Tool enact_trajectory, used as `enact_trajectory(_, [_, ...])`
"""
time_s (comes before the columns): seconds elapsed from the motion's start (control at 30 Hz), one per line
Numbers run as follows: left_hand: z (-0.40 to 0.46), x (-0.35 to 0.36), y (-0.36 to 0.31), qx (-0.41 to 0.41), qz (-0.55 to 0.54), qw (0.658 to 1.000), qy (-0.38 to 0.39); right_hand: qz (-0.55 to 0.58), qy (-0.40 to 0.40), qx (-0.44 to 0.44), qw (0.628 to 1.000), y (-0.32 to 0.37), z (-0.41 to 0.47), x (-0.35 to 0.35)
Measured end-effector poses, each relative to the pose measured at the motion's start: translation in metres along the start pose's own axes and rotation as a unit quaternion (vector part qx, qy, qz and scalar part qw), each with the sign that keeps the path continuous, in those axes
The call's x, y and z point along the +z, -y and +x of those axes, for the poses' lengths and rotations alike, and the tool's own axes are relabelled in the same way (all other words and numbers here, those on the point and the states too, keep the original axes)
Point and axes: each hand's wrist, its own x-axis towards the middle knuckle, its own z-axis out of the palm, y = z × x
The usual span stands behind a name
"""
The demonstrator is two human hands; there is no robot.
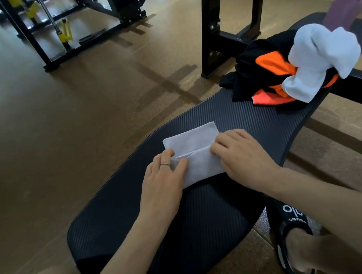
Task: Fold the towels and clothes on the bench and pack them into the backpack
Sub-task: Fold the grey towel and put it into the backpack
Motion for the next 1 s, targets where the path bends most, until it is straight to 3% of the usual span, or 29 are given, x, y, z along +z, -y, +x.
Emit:
enact_trajectory(0.07, [0.0, -0.001, 0.001, 0.028, -0.037, 0.999, 0.005, 0.03, 0.051, -0.013, 0.998, 0.001, -0.004, -0.005])
enact_trajectory(0.17, [-0.001, -0.003, 0.002, 0.001, -0.097, 0.994, 0.047, 0.028, 0.124, -0.017, 0.992, -0.003, -0.007, -0.007])
enact_trajectory(0.37, [0.01, -0.005, 0.004, -0.012, -0.072, 0.996, 0.048, 0.126, 0.076, 0.017, 0.989, -0.008, 0.006, -0.009])
enact_trajectory(0.47, [0.016, -0.017, 0.011, -0.064, -0.134, 0.988, 0.043, 0.29, 0.095, 0.119, 0.945, -0.008, 0.012, -0.021])
enact_trajectory(0.57, [0.022, -0.024, 0.018, -0.155, -0.238, 0.951, 0.119, 0.373, 0.165, 0.18, 0.895, -0.011, 0.013, -0.02])
enact_trajectory(0.73, [0.035, -0.02, 0.019, -0.272, -0.323, 0.892, 0.162, 0.379, 0.162, 0.226, 0.882, -0.014, 0.02, -0.009])
enact_trajectory(1.0, [0.033, -0.017, 0.018, -0.261, -0.299, 0.902, 0.171, 0.314, 0.196, 0.213, 0.904, -0.007, 0.031, -0.011])
